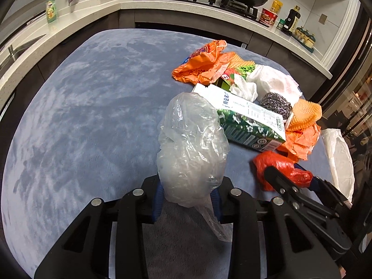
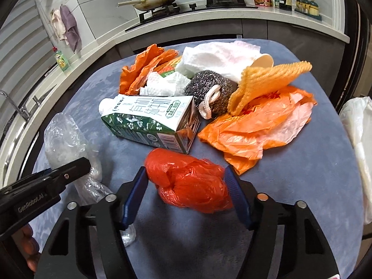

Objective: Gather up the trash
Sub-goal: 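Grasp the clear plastic bag with the left tool while the right tool grasps the red bag, then carry both bags over the white bin and open both tools to drop them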

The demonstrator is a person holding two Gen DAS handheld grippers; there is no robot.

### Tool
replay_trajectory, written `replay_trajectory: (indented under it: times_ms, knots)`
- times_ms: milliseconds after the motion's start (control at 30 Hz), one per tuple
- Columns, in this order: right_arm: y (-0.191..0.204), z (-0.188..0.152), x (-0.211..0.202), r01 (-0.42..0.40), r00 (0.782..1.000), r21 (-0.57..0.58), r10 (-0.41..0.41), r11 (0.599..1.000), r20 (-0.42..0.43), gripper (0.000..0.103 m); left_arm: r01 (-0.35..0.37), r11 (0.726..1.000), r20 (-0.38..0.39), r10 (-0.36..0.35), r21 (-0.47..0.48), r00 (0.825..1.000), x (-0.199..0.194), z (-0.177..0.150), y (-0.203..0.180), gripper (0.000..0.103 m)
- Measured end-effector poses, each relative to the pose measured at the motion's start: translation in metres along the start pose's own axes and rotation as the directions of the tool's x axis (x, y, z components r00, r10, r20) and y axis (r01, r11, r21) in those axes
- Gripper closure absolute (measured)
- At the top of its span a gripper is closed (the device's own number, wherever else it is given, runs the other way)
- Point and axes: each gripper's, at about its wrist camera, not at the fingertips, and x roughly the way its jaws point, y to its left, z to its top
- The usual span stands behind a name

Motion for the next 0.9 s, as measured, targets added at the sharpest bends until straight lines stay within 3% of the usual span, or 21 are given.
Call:
replay_trajectory:
  times_ms: [67,167,533,900]
  knots:
    - [0.003,0.0,-0.001,-0.008,1.0,-0.005,0.008,1.0,0.003,0.054,0.002,1.0,0.001,-0.002,0.005,1.0,-0.002,-0.002,-0.001,0.071]
    - [0.005,0.0,-0.007,-0.008,1.0,-0.013,0.008,1.0,0.018,0.058,0.01,1.0,0.003,-0.01,0.009,1.0,-0.007,-0.006,-0.003,0.071]
    - [-0.014,0.002,-0.066,0.009,0.992,0.018,-0.011,1.0,0.126,0.059,0.052,0.997,0.049,-0.055,0.052,0.997,-0.04,-0.01,-0.03,0.071]
    - [-0.087,0.001,-0.154,0.101,0.948,0.133,-0.136,0.986,0.287,0.059,0.147,0.971,0.103,-0.169,0.187,0.98,-0.081,-0.011,-0.111,0.071]
